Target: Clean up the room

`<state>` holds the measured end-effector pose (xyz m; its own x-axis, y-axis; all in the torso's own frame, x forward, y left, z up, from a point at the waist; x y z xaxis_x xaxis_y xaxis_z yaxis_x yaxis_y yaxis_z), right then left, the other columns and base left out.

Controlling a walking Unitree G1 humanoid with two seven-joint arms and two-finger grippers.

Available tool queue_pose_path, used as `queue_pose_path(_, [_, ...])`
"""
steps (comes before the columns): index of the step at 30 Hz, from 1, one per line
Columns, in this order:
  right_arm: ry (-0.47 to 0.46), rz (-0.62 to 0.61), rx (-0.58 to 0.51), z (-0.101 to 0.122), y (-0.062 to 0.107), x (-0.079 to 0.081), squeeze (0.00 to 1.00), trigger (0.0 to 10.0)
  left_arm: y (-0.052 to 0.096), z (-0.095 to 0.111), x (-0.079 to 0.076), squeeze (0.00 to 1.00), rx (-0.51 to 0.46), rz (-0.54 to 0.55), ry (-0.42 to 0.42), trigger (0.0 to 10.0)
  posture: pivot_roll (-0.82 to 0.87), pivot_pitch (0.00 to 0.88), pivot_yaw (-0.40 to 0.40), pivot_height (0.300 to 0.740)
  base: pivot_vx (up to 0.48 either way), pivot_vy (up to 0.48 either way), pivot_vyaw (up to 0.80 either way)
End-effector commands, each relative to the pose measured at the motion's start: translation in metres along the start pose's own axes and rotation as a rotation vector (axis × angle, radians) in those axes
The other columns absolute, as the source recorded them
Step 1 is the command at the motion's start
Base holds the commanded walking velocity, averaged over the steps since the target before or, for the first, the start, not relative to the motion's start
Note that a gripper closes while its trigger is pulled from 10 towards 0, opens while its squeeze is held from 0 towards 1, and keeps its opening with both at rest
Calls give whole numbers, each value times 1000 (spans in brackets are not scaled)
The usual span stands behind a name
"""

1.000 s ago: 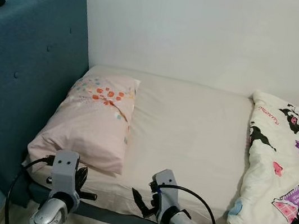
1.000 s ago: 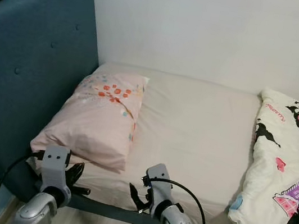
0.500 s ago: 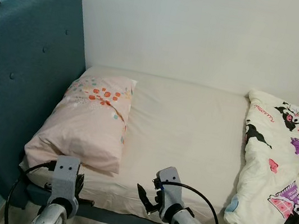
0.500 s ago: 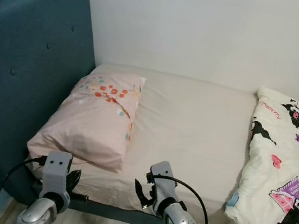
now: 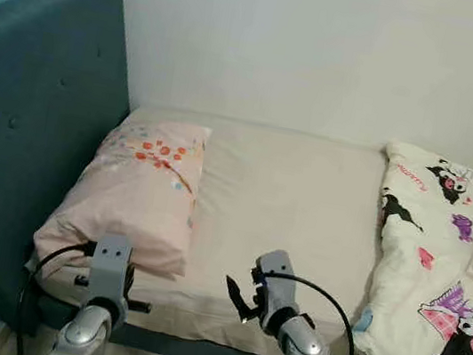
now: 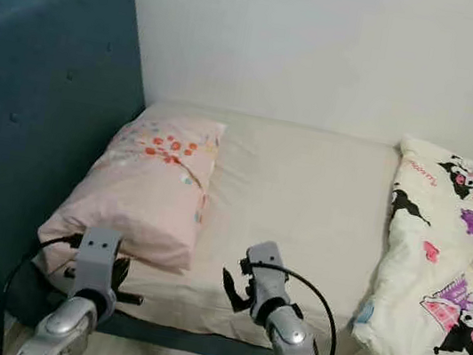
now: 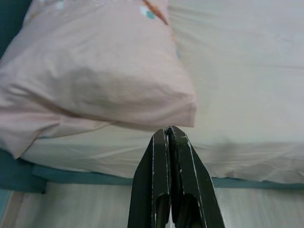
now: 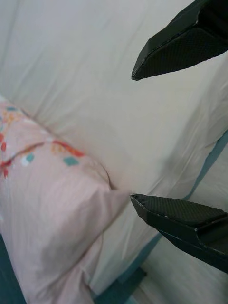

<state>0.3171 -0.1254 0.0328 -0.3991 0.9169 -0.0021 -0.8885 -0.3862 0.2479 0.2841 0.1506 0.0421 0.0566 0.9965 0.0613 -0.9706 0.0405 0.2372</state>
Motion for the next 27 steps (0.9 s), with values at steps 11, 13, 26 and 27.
queue_pose_path(11, [21, -193, 45, 1, 22, -58, 0, 10000, 1, -11, -11, 0, 36, -43, -14, 10000, -72, 97, -5, 740, 0, 0, 0])
queue_pose_path(13, [76, -259, 59, -2, 30, -73, 0, 10000, 2, -12, -11, 0, 37, -45, -13, 10000, -64, 97, -2, 740, 0, 0, 0])
queue_pose_path(26, [280, -438, 164, -17, 55, -104, 0, 10000, 6, -16, -4, 0, 41, -49, -33, 10000, -26, 97, 3, 740, 0, 0, 0])
queue_pose_path(27, [280, -438, 164, -17, 55, -104, 0, 10000, 6, -16, -4, 0, 41, -49, -33, 10000, -26, 97, 3, 740, 0, 0, 0])
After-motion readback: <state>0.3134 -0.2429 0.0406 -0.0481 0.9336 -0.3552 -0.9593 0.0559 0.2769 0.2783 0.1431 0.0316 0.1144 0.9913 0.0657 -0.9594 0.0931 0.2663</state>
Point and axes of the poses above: a point about 5 cm out from each wrist's last joint towards the gripper, its own y axis pointing back from the gripper into the wrist, its own z axis along the axis of the wrist's last joint, x = y × z, the point moved 1 cm from there along -y, pointing out of the wrist towards the gripper, and after that the axes turned 6 degrees about -y, right-handed, at the moved point
